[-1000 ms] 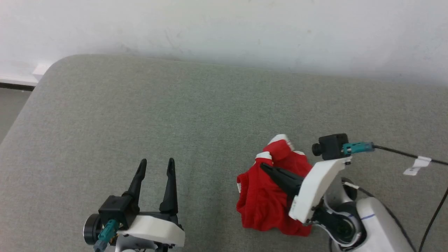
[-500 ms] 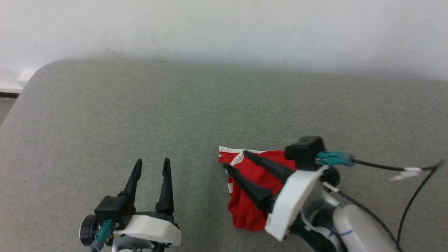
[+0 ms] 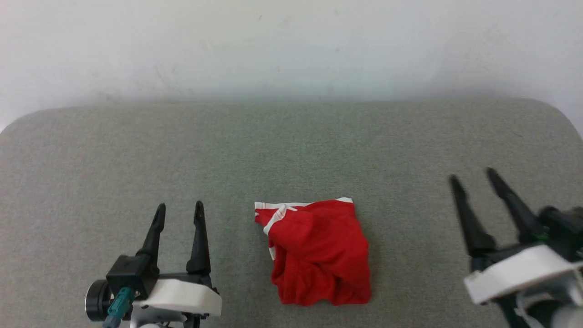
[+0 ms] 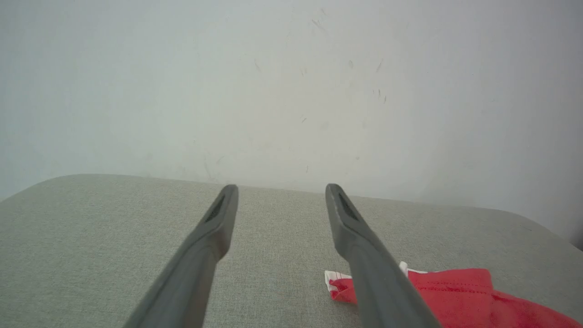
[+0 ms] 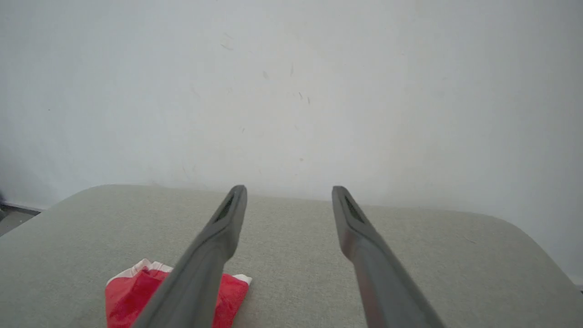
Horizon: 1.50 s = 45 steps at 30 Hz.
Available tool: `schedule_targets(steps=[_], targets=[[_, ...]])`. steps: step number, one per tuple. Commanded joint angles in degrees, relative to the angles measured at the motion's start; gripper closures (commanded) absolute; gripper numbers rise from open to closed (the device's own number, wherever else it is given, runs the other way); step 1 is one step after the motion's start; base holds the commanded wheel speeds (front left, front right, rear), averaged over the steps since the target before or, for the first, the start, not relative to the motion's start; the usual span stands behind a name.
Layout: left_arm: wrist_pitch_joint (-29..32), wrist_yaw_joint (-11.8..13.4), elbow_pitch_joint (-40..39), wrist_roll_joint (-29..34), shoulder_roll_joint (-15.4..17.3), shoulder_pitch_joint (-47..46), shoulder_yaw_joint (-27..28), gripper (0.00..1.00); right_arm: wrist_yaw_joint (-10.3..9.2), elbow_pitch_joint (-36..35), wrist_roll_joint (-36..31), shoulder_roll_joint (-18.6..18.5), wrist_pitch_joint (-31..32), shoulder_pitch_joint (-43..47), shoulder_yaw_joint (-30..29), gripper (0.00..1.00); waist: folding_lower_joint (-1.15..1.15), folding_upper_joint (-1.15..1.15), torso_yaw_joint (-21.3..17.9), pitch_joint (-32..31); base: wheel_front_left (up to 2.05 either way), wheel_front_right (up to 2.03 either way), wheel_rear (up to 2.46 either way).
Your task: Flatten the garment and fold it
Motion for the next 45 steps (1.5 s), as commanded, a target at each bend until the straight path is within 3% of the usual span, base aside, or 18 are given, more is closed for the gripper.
schedule_targets(steps=[1,6,11,17,22,27,37,41,42,43,44,45], targets=[[-0.27,0.12,-0.16,0.59,0.28,1.14,0.35,0.0,-0.03,-0.44,-0.53,0.5,-0.52,1.46,-2.02,0.0,0.0,0.0,-0.95,-0.73,0.0,0.0,0.0],[-0.31,-0.13,-0.04,1.39,0.5,1.97,0.99,0.0,-0.03,-0.38,-1.55,1.96,-0.98,5.23,-10.42,0.0,0.0,0.0,-2.02,-1.2,0.0,0.0,0.0],[-0.32,-0.29,0.23,2.01,0.4,2.7,1.51,0.0,-0.03,2.56,0.19,2.48,-0.43,6.82,-15.09,0.0,0.0,0.0,-2.52,-1.29,0.0,0.0,0.0],[-0.33,-0.68,0.49,2.43,-0.49,2.83,1.66,0.0,-0.03,12.41,9.12,1.43,8.27,3.52,-17.13,0.0,0.0,0.0,-1.86,-0.69,0.0,0.0,0.0],[-0.33,-1.44,0.96,2.7,-1.52,1.8,1.51,0.0,-0.03,23.31,17.97,-0.75,20.98,-2.04,-13.43,0.0,0.0,0.0,0.1,0.19,0.0,0.0,0.0],[-0.33,-2.16,1.36,3.23,-2.7,0.56,1.37,0.0,-0.03,30.22,27.33,0.87,29.84,-7.85,-7.63,0.0,0.0,0.0,2.39,1.26,0.0,0.0,0.0],[-0.33,-3.6,2.13,4.24,-4.78,-0.9,1.34,0.0,-0.03,42.4,33.54,3.0,33.87,-16.53,4.02,0.0,0.0,0.0,5.29,3.29,0.0,0.0,0.0],[-0.33,-4.09,2.49,4.66,-5.37,-1.36,1.57,0.0,-0.03,48.05,32.16,2.79,35.67,-18.17,8.67,0.0,0.0,0.0,5.9,3.72,0.0,0.0,0.0],[-0.33,-4.17,2.54,4.76,-5.51,-1.4,1.64,0.0,-0.03,49.26,31.43,2.68,36.06,-18.4,9.77,0.23,0.0,0.0,5.99,3.78,0.0,0.0,0.0],[-0.33,-4.24,2.57,4.86,-5.63,-1.42,1.72,0.0,-0.03,50.38,30.9,2.64,36.38,-18.65,10.61,0.53,0.0,0.0,6.05,3.81,0.0,0.0,0.0],[-0.33,-4.31,2.62,4.93,-5.75,-1.41,1.83,0.0,-0.03,51.37,30.31,2.57,36.79,-18.88,11.57,0.62,0.0,0.0,6.09,3.8,0.0,0.0,0.0],[-0.33,-4.4,2.68,4.99,-5.86,-1.38,1.94,0.0,-0.03,52.14,29.9,2.55,37.05,-19.1,12.45,0.79,0.0,0.0,6.12,3.76,0.0,0.0,0.0]])
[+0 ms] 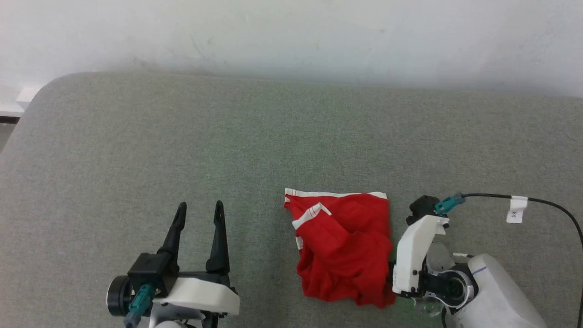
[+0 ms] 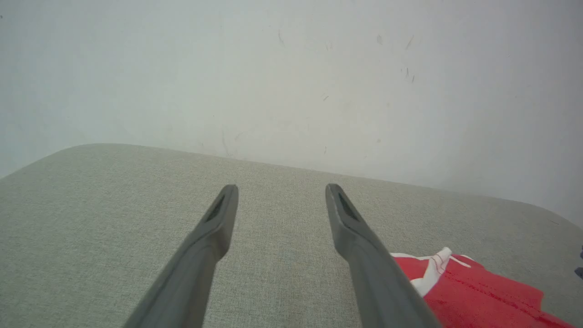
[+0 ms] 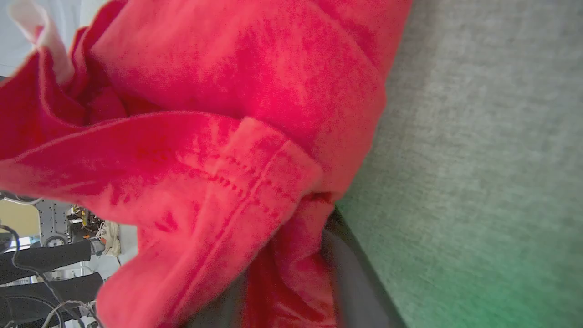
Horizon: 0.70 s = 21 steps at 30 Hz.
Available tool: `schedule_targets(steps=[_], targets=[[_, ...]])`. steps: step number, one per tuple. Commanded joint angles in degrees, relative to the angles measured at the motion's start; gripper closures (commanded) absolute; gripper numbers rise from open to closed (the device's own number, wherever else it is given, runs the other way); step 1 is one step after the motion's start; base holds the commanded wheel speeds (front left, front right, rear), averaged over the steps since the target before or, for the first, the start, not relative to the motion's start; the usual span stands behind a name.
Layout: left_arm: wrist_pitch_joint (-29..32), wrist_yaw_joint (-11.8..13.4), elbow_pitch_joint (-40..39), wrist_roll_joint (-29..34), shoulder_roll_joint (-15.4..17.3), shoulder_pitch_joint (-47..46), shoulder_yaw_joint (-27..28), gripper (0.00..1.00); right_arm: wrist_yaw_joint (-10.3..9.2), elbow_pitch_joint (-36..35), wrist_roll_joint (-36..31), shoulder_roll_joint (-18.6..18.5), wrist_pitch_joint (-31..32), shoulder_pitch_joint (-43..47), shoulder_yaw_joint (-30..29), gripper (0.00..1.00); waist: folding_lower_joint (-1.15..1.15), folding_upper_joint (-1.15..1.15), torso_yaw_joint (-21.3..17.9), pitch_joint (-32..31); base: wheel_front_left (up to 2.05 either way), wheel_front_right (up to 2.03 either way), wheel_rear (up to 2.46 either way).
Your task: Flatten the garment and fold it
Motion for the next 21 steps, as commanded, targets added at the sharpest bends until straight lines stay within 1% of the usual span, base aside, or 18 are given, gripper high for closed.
schedule_targets(steps=[1,4,6,9,13,16,19,21], targets=[[-0.27,-0.45,0.32,0.44,-0.38,-0.79,0.35,0.0,-0.15,3.2,-0.84,0.45,1.33,1.7,2.19,1.0,0.0,0.0,0.07,-0.1,0.0,0.0,0.0],[-0.27,-0.64,0.55,0.5,-0.59,-0.7,0.55,0.0,-0.15,3.31,-1.22,0.37,0.93,1.08,3.97,1.0,0.0,0.0,0.1,-0.42,0.0,0.0,0.0],[-0.27,-0.77,0.71,0.52,-0.79,-0.56,0.78,0.0,-0.15,1.91,-2.18,-0.39,-0.82,0.15,5.95,1.0,0.0,0.0,0.0,-0.74,0.0,0.0,0.0],[-0.27,-0.97,0.62,0.63,-1.02,-0.38,1.17,0.0,-0.15,-2.52,-6.29,-3.67,-3.89,-1.73,11.22,1.0,0.0,0.0,-0.51,-1.25,0.0,0.0,0.0],[-0.27,-1.2,0.31,0.98,-1.19,-0.01,1.99,0.0,-0.15,-11.38,-17.09,-11.88,-6.84,-5.35,21.98,1.0,0.0,0.0,-2.28,-1.74,0.0,0.0,0.0],[-0.27,-1.55,0.13,1.23,-1.29,0.31,2.39,0.0,-0.15,-18.29,-22.39,-17.53,-7.13,-7.24,28.43,1.0,0.0,0.0,-4.16,-2.07,0.0,0.0,0.0],[-0.27,-1.71,-0.27,1.43,-1.42,0.58,2.73,0.0,-0.15,-24.23,-27.48,-23.35,-6.69,-8.83,32.51,1.0,0.0,0.0,-6.7,-2.03,0.0,0.0,0.0],[-0.27,-1.78,-0.65,1.51,-1.51,0.71,3.03,0.0,-0.15,-27.53,-29.43,-26.23,-6.64,-9.07,33.35,1.0,0.0,0.0,-8.92,-1.79,0.0,0.0,0.0]])
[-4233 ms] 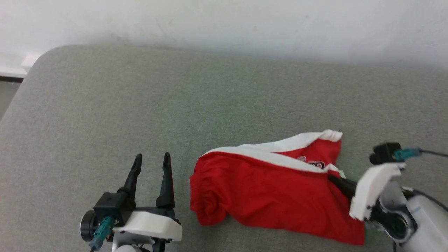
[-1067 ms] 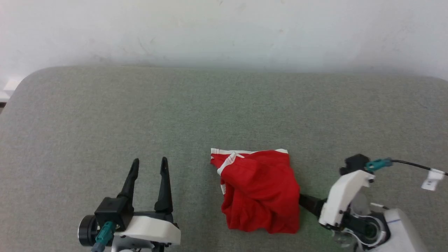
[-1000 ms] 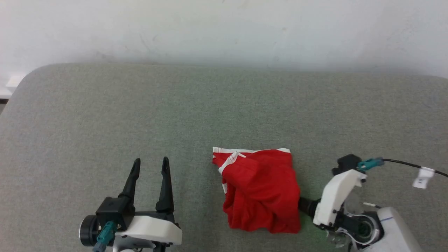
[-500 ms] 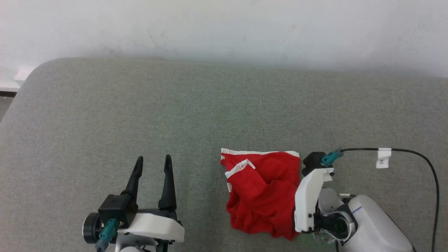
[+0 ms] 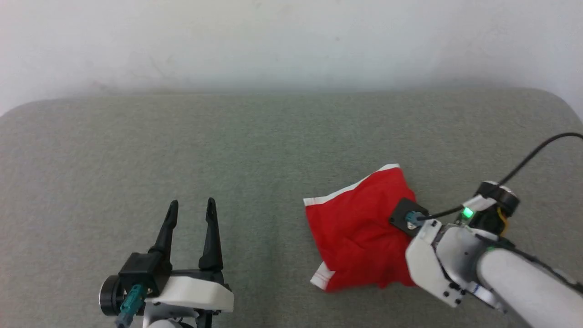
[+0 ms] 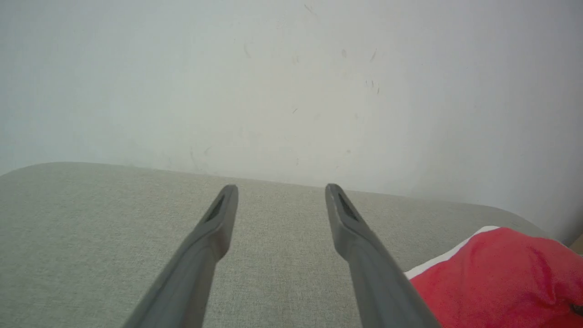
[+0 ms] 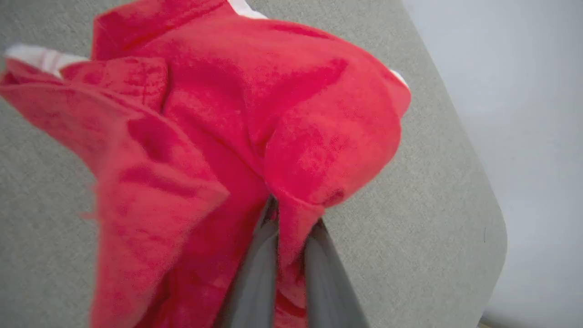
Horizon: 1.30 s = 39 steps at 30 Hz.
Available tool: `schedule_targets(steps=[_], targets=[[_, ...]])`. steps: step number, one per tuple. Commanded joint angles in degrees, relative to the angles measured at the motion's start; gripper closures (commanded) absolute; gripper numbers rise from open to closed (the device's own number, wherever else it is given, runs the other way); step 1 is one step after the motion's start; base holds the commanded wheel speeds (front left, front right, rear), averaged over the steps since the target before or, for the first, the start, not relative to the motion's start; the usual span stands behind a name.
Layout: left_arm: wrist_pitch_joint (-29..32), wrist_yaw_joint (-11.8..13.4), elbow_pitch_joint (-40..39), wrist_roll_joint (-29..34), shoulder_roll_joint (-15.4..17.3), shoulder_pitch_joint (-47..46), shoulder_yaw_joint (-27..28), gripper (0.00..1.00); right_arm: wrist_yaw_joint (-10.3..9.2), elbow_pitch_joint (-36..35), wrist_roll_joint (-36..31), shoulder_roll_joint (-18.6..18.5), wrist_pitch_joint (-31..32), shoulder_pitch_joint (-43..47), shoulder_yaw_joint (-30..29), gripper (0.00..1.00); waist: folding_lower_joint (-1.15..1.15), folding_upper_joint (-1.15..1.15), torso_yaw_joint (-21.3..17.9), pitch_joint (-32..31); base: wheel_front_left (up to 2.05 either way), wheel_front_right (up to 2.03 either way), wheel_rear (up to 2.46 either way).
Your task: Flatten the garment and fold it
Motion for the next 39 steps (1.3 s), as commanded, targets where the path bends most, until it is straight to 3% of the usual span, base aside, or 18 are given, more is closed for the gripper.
schedule_targets(steps=[1,7,12,17,23,24,25,26,34,39], targets=[[-0.28,-0.21,-0.42,0.57,-0.2,0.49,0.25,0.0,-0.08,-1.11,-0.93,-1.18,-0.05,-0.62,-0.11,1.0,0.0,0.0,-4.04,0.25,0.0,0.0,0.0],[-0.28,0.0,-2.42,1.58,-0.35,-0.11,0.61,0.0,-0.08,-3.5,1.11,-5.33,-1.02,3.55,-6.84,1.0,0.0,0.0,-12.57,3.91,0.0,0.0,0.0],[-0.28,-0.33,-3.66,3.6,0.23,-3.57,-0.14,0.0,-0.08,6.08,4.06,-5.69,-7.49,4.82,-14.03,1.0,0.0,0.0,-19.95,10.65,0.0,0.0,0.0],[0.6,-0.64,-4.24,5.37,0.85,-7.82,-1.61,0.0,-0.08,17.96,5.78,-4.32,-16.16,2.41,-17.77,1.0,0.0,0.0,-22.39,15.84,0.0,0.0,0.0],[1.37,-0.95,-4.55,6.3,1.25,-11.29,-2.68,0.0,-0.08,32.91,5.22,-2.21,-29.85,-2.44,-24.98,1.0,0.0,0.0,-21.81,19.62,0.0,0.0,0.0],[1.39,-0.9,-4.44,6.33,1.26,-11.49,-2.76,0.0,-0.08,35.41,5.08,-1.49,-31.64,-2.88,-26.18,0.65,0.0,0.0,-21.55,19.8,0.0,0.0,0.0],[1.39,-0.85,-4.32,6.31,1.24,-11.6,-2.85,0.0,-0.08,37.54,5.1,-0.78,-33.41,-3.17,-27.13,0.11,0.0,0.0,-21.16,19.9,0.0,0.0,0.0],[1.35,-0.82,-4.12,6.22,1.21,-11.64,-2.9,0.0,-0.08,39.52,5.12,-0.22,-35.32,-3.38,-28.15,0.0,0.0,0.0,-20.77,19.88,0.0,0.0,0.0],[0.29,0.32,-2.04,4.21,0.57,-9.55,-2.41,0.0,-0.08,50.85,5.81,1.7,-48.33,-0.11,-39.94,0.0,0.0,0.0,-17.11,15.28,0.0,0.0,0.0],[-0.13,1.06,-1.21,2.96,0.36,-6.6,-1.18,0.0,-0.08,46.47,4.98,1.46,-50.99,5.49,-48.12,0.0,0.0,0.0,-14.21,9.68,0.0,0.0,0.0]])
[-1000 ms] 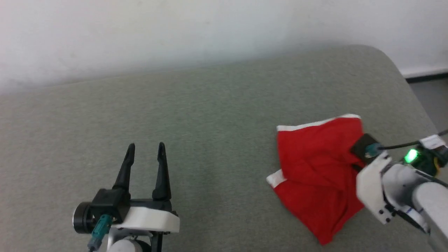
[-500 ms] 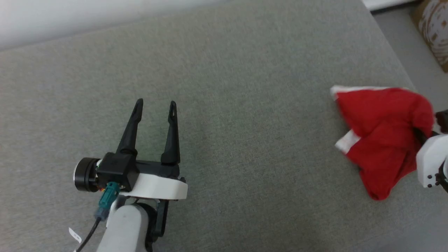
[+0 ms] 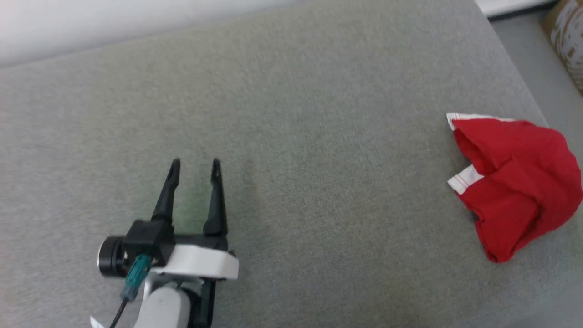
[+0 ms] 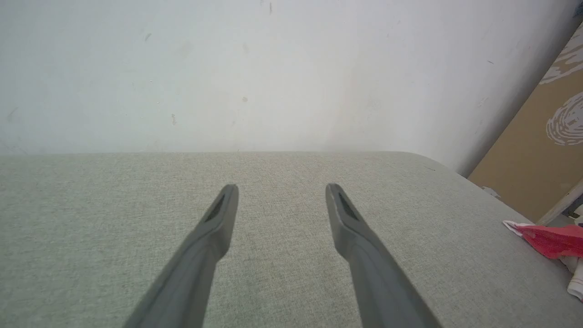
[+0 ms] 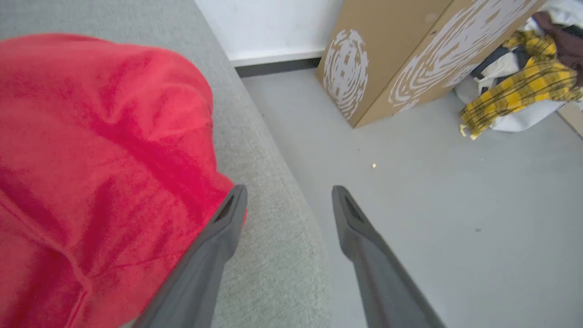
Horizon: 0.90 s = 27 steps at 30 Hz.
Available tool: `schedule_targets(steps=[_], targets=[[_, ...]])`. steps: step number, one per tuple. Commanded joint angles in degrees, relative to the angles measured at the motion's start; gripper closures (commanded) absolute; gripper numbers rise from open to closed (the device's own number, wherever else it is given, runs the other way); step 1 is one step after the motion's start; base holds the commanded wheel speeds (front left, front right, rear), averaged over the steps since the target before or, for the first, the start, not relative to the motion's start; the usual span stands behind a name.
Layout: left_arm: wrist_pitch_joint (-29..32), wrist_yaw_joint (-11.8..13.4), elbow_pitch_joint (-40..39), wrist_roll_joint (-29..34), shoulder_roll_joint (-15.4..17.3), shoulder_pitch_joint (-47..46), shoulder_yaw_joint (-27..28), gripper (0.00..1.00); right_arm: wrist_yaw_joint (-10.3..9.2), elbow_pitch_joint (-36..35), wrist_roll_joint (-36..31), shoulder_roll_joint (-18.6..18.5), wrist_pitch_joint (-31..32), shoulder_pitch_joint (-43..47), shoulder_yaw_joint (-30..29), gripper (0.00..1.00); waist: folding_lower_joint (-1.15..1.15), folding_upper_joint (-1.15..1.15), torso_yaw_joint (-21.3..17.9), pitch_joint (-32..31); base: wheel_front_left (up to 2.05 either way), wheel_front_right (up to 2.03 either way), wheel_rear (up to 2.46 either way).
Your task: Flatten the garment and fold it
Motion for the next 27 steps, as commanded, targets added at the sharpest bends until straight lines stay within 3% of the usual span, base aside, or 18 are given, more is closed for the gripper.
schedule_targets(steps=[1,5,9,17,22,27], targets=[[-0.28,0.4,0.08,-0.29,0.01,1.21,0.57,0.0,-0.05,-3.51,-0.83,0.35,-0.48,2.0,-2.22,0.0,0.0,0.0,4.97,-6.61,0.0,0.0,0.0],[-0.36,0.73,-0.04,-0.72,0.07,3.95,1.64,0.0,-0.05,-16.74,-4.19,3.9,-0.52,9.04,-8.43,0.0,0.0,0.0,7.64,-10.9,0.0,0.0,0.0],[-0.37,0.76,-0.11,-0.95,0.56,6.54,2.82,0.0,-0.05,-29.02,-7.2,9.85,1.59,15.7,-10.67,0.0,0.0,0.0,10.56,-14.12,0.0,0.0,0.0],[-0.38,0.94,1.67,-0.6,3.23,9.9,5.57,0.0,-0.05,-49.14,-10.36,20.6,9.66,23.55,-5.76,0.0,0.0,0.0,14.47,-17.51,0.0,0.0,0.0],[-0.39,1.23,2.66,-0.95,5.7,12.32,8.27,0.0,-0.05,-56.45,-10.7,23.04,11.72,26.96,-2.34,0.0,0.0,0.0,15.33,-18.87,0.0,0.0,0.0],[-0.39,-0.65,3.27,-3.17,7.32,14.03,10.49,0.0,-0.05,-61.34,-11.28,24.42,13.47,30.24,-0.53,0.0,0.0,0.0,15.76,-19.8,0.0,0.0,0.0]])
